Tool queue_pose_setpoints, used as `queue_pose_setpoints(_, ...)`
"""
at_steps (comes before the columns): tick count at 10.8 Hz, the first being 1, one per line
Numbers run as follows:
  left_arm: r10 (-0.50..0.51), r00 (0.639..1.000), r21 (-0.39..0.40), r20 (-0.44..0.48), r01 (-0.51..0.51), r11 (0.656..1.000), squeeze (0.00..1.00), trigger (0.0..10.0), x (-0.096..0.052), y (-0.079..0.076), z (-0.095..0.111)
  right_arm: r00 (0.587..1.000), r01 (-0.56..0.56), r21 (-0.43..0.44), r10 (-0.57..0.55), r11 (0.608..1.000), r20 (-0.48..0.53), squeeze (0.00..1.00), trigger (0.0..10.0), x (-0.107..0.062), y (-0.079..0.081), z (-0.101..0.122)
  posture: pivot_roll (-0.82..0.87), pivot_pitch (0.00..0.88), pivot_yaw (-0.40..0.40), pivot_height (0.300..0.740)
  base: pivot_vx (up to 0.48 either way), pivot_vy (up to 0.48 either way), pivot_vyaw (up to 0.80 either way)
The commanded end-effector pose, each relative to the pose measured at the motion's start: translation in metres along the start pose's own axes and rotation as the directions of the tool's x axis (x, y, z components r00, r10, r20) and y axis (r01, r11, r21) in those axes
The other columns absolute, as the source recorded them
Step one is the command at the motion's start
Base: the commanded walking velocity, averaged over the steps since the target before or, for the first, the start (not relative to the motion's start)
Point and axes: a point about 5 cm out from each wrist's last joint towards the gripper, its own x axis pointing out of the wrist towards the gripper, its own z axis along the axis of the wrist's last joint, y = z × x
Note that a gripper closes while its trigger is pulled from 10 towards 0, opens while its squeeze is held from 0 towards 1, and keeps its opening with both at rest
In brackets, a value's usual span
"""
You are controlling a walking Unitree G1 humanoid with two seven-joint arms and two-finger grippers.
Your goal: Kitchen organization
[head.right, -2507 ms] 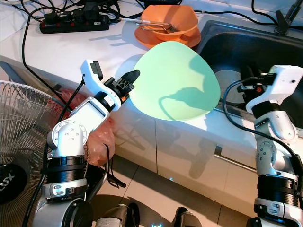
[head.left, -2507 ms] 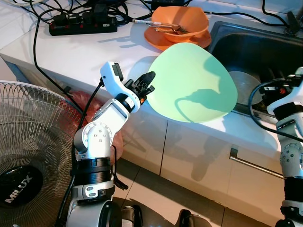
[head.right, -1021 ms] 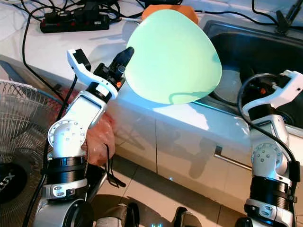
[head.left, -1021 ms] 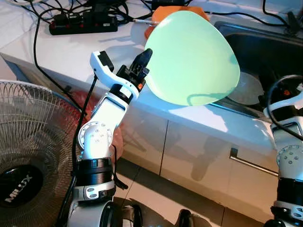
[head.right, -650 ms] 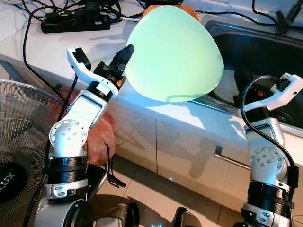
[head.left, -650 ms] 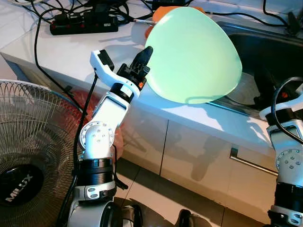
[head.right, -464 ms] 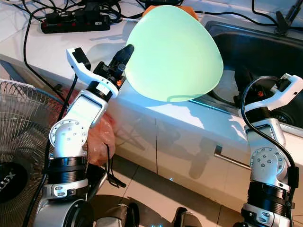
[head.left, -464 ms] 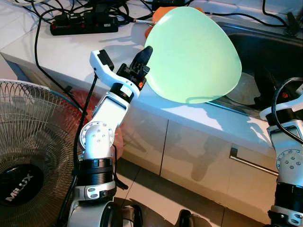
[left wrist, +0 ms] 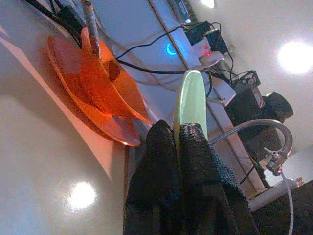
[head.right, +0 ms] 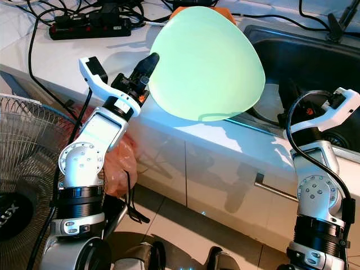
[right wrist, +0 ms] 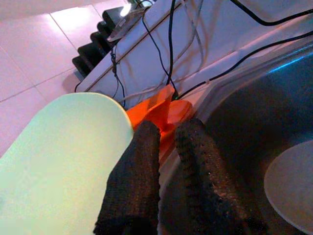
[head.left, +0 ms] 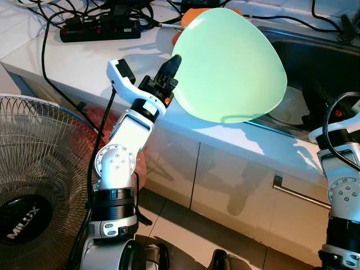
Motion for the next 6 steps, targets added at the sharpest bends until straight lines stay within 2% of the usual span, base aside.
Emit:
queue_pose_setpoints(1, -0.105, 0.994, -0.119, 0.012, 0.106, 0.987, 0.00, 10.0, 0.0119, -0.0285, -0.0172, 1.000, -0.007, 0.005, 0.007, 1.000, 0.016, 0.00, 10.0, -0.0016, 0.0022, 0.0044, 0.01, 0.168, 0.037, 0.740, 0.000, 0.000, 0.00)
queue_pose_setpoints(6, -0.109, 0.994, -0.114, 0.014, 0.110, 0.987, 0.00, 10.0, 0.0127, -0.0291, -0.0172, 1.000, -0.015, 0.019, 0.014, 1.000, 0.012, 0.00, 10.0, -0.0027, 0.0040, 0.0047, 0.01, 0.168, 0.037, 0.740, 0.000, 0.000, 0.00)
